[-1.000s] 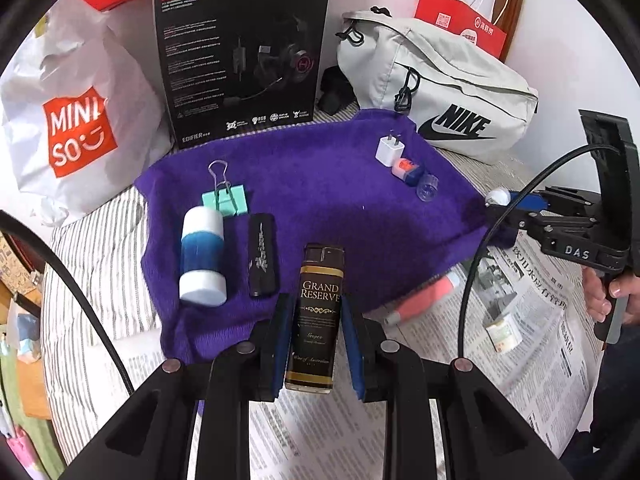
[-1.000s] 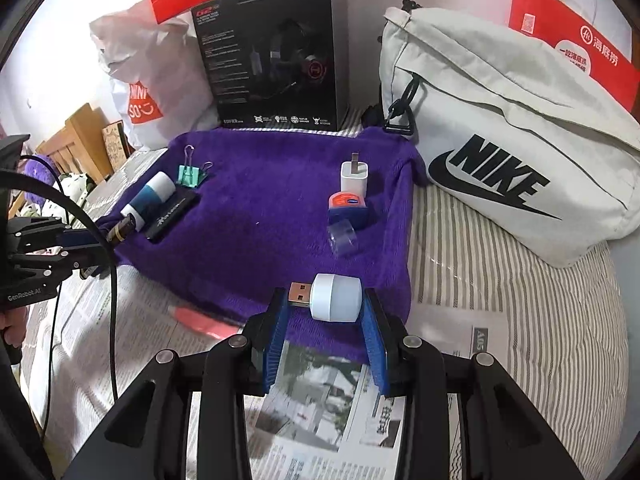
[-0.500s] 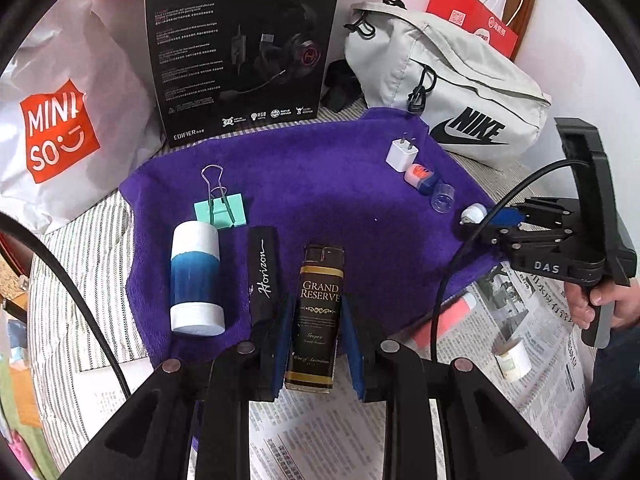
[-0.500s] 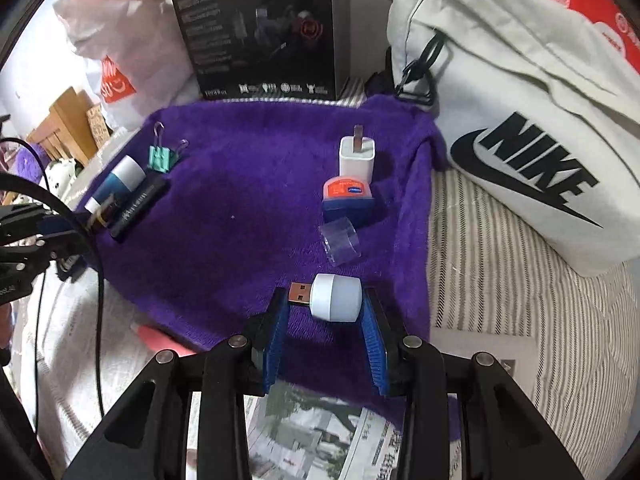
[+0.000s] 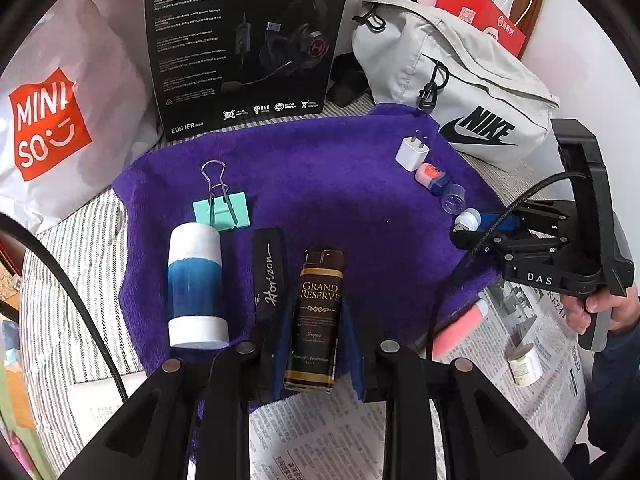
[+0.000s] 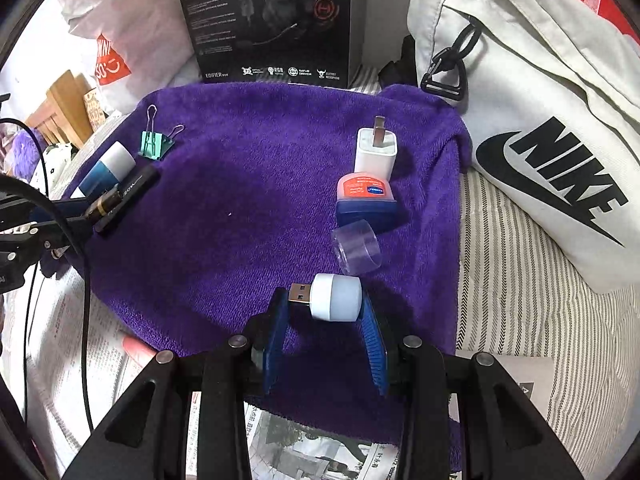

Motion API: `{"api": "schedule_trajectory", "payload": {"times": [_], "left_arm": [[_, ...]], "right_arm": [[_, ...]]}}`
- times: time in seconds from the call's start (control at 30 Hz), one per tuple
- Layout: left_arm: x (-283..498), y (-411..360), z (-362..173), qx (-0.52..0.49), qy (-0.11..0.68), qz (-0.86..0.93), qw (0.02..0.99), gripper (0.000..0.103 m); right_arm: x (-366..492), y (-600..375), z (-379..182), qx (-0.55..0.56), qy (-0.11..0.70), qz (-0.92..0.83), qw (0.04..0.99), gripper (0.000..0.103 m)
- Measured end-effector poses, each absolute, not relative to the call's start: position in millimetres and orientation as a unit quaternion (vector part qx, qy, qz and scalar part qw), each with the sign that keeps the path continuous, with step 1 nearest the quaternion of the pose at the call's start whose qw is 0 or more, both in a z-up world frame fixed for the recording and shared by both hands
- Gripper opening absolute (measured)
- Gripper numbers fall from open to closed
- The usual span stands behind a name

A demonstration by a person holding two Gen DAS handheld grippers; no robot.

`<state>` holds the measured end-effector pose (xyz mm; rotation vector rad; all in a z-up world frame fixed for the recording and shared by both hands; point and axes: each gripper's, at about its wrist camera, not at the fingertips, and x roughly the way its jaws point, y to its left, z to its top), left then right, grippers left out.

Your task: Organize rigid objects

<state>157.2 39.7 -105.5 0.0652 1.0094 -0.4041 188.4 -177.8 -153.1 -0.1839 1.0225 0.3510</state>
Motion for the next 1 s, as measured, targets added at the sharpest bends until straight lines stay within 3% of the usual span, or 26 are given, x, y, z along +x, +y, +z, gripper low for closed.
{"api": "schedule_trajectory", "payload": {"times": [0.27, 0.37, 1.0], "left_arm": [[167.3, 34.2, -110.0, 0.033, 0.488, -0.193, 0.851, 0.024], [172.3, 32.3, -114.1, 0.035, 0.493, -0.193, 0.848, 0.024], [194.0, 10.1, -129.1, 0.060, 0.514, -0.171, 0.839, 0.024]], "right_arm": [[188.1, -179.5, -151.4, -0.090, 0.489, 0.176, 0.850, 0.039], [183.2, -182.7, -146.5, -0.087, 0.484, 0.174, 0.853, 0.049], [144.7, -207.3, -120.2, -0.056, 0.456, 0.172, 0.872, 0.050]]}}
